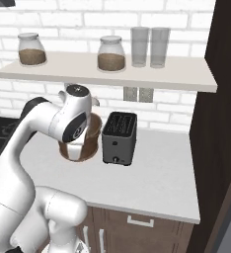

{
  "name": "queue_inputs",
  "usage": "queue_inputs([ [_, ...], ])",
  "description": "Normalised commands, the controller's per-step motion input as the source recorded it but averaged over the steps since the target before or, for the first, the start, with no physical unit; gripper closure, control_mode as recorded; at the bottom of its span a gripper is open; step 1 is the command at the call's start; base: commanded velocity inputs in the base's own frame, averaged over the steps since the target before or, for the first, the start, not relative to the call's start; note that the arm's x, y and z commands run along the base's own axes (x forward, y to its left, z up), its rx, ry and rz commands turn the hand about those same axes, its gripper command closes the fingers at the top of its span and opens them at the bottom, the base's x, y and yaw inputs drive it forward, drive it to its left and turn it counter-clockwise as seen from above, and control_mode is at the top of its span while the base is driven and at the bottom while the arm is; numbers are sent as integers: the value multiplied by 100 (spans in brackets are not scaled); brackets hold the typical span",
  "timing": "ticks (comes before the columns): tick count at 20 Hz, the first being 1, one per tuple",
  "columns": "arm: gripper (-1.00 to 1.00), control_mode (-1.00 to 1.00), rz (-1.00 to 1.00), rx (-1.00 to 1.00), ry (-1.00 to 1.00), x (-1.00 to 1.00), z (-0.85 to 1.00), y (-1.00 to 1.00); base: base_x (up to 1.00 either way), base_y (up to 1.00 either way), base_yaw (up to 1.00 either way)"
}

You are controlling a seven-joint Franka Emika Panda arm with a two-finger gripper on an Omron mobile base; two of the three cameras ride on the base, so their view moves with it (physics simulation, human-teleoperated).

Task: Open the cabinet, pick up the bread from the cabinet and place it in the basket. Then move the basket to the dining counter.

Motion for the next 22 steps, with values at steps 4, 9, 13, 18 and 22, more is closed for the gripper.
queue_inputs([
  [4,100,-100,-3,0,0,-36,0,0,0,0,0],
  [9,100,100,-1,0,0,-9,0,0,-41,3,-3],
  [13,100,100,0,0,0,0,0,0,-86,16,-2],
  [18,100,100,0,0,0,0,0,0,-85,27,8],
  [22,100,100,0,0,0,0,0,0,-39,41,45],
])
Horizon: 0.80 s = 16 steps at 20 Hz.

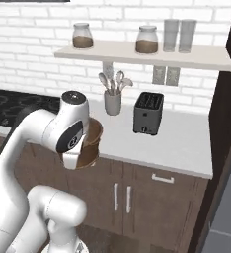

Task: Open the cabinet, pick up the bread from the cabinet and place it in the basket. Then move the basket to the dining counter.

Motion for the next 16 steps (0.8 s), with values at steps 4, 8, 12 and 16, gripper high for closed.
queue_inputs([
  [4,100,100,0,0,0,0,0,0,-6,51,78],
  [8,100,100,0,0,0,0,0,0,-5,47,87],
  [12,100,100,0,0,0,0,0,0,-14,48,89],
  [16,100,100,0,0,0,0,0,0,-8,29,89],
])
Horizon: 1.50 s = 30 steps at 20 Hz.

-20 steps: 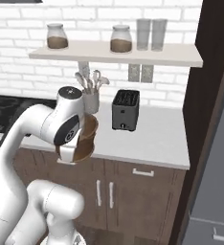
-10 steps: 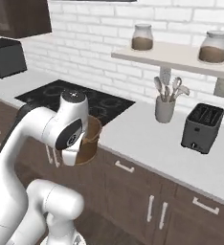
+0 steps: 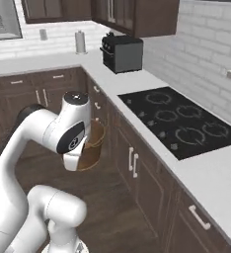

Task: Open the cabinet, pick up the bread from the cabinet and place it in the basket. Then move the basket to the dining counter.

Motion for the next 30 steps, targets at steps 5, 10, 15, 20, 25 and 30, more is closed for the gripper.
queue_inputs([
  [5,100,100,0,0,0,0,0,0,-2,11,89],
  [10,100,100,0,0,0,0,0,0,-16,0,85],
  [15,100,100,0,0,0,0,0,0,-5,-7,68],
  [20,100,100,0,0,0,0,0,0,0,-8,63],
  [25,100,100,0,0,0,0,0,0,15,0,59],
  [30,100,100,0,0,0,0,0,0,24,-6,65],
])
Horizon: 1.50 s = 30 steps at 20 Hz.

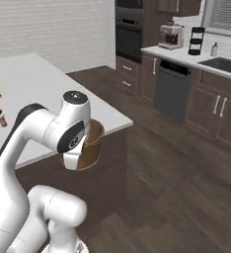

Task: Open the cabinet, pick up the bread from the cabinet and place it in the basket. Then move the basket to the dining counter.

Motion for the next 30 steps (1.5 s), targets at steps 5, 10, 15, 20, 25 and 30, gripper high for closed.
queue_inputs([
  [5,100,100,0,0,0,0,0,0,26,-12,70],
  [10,100,100,0,0,0,0,0,0,15,-28,71],
  [15,100,100,0,0,0,0,0,0,29,-48,69],
  [20,100,100,0,0,0,0,0,0,21,-72,56],
  [25,100,100,0,0,0,0,0,0,14,-97,25],
  [30,100,100,0,0,0,0,0,0,52,-86,-12],
])
